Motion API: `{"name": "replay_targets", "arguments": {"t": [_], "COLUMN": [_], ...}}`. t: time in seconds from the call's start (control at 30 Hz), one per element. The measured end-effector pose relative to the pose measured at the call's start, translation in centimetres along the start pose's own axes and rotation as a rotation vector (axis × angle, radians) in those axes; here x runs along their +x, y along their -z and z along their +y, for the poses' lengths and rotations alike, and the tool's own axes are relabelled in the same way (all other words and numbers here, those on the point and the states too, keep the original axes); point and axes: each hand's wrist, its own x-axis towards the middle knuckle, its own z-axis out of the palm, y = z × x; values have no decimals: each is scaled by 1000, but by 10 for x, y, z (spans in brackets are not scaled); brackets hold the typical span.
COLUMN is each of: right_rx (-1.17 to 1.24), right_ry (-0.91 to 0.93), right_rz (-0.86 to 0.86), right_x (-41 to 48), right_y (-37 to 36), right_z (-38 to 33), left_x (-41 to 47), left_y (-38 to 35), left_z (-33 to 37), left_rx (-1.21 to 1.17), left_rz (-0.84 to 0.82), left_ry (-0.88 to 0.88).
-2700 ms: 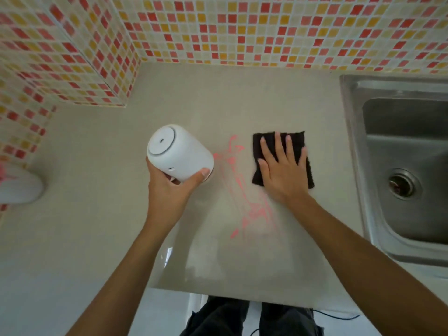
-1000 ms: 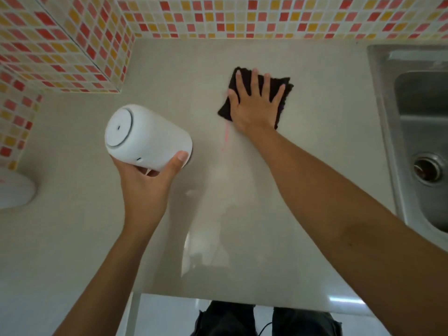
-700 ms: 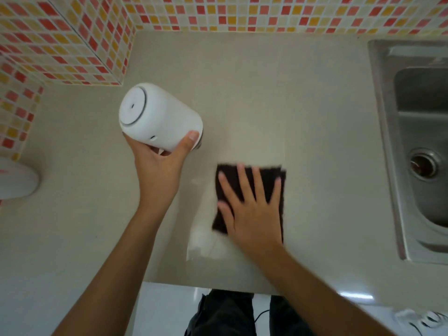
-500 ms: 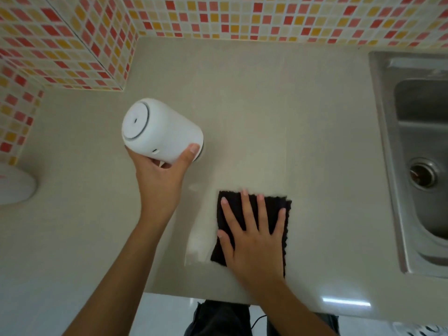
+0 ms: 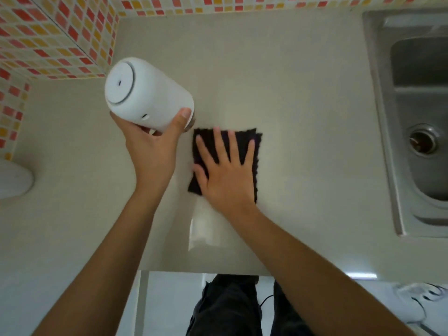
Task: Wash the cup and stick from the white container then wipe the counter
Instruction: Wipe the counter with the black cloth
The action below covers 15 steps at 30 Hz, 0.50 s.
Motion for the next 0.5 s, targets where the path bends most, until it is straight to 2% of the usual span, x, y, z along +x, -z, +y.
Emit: {"name": "replay_targets", "arguments": {"t": [0.1, 0.2, 0.37, 0.5], "right_rx": [-53, -108, -151, -112], "right_ry": [85, -38, -448, -599], "right_rz": [-101, -60, 48, 84], "right_x": [-82, -105, -43, 25], "right_y": [7, 22, 51, 51], "right_z": [23, 87, 196, 197], "left_x": [0, -6, -10, -9], "left_y": [-20, -31, -26, -16], "left_z": [9, 13, 10, 6], "left_rx": [-35, -65, -49, -32], "left_rz": [-43, -46, -63, -33], "left_ry": [-18, -15, 2, -1]}}
